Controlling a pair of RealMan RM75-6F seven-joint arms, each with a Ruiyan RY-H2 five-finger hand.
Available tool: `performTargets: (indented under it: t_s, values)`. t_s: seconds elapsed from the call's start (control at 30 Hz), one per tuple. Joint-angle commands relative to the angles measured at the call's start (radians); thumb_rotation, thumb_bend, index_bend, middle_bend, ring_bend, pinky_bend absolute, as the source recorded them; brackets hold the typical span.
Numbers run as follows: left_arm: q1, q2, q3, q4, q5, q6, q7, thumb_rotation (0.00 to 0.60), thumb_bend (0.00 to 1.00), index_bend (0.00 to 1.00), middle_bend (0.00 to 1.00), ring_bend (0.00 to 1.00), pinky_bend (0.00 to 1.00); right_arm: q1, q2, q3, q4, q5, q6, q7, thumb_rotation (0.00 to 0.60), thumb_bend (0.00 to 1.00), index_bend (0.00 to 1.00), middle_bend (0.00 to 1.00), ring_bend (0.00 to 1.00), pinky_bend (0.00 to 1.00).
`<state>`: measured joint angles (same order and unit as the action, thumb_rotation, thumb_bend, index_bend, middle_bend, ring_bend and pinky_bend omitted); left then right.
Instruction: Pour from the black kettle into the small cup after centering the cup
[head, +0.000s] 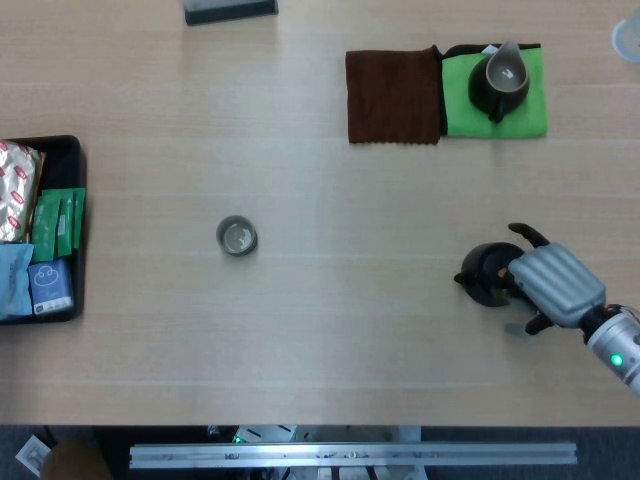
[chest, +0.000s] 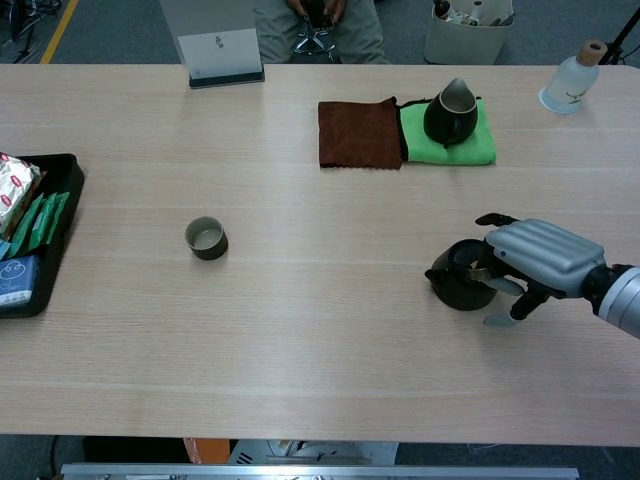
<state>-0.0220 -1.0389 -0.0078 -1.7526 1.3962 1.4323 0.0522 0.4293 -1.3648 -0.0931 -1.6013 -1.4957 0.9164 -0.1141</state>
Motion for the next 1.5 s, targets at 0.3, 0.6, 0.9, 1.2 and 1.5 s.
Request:
performTargets:
  t_s: [0.3, 0.6, 0.9, 1.2, 1.5]
  values:
    - [-0.007, 0.01, 0.003, -0.019, 0.015, -0.006, -0.009, 0.535, 0.06, 0.25, 0.22, 0.19, 0.16, 0.012, 0.031, 0.026, -0.019, 0.001, 0.017, 0.13, 0.6, 0.0, 1.0, 0.96, 0.99, 0.11]
    - [-0.013, 0.015, 0.006, -0.036, 0.034, -0.008, -0.012, 0.312, 0.06, 0.26, 0.22, 0.19, 0.15, 0.014, 0.1, 0.049, -0.033, -0.078, 0.115, 0.27, 0.39, 0.0, 1.0, 0.96, 0.99, 0.12]
    - [-0.019, 0.011, 0.003, -0.044, 0.045, -0.002, 0.002, 0.237, 0.06, 0.26, 0.23, 0.18, 0.15, 0.017, 0.163, 0.065, -0.083, -0.056, 0.127, 0.244, 0.338, 0.0, 1.0, 0.96, 1.0, 0.12]
    - [-0.02, 0.013, 0.005, -0.051, 0.042, -0.005, 0.002, 0.253, 0.06, 0.27, 0.23, 0.18, 0.15, 0.009, 0.176, 0.081, -0.114, -0.035, 0.154, 0.168, 0.356, 0.15, 1.0, 0.98, 1.0, 0.12]
    - [-0.024, 0.01, 0.008, -0.045, 0.044, -0.012, -0.008, 0.252, 0.06, 0.27, 0.23, 0.18, 0.15, -0.002, 0.171, 0.09, -0.119, -0.039, 0.191, 0.11, 0.368, 0.38, 1.0, 0.99, 1.0, 0.12]
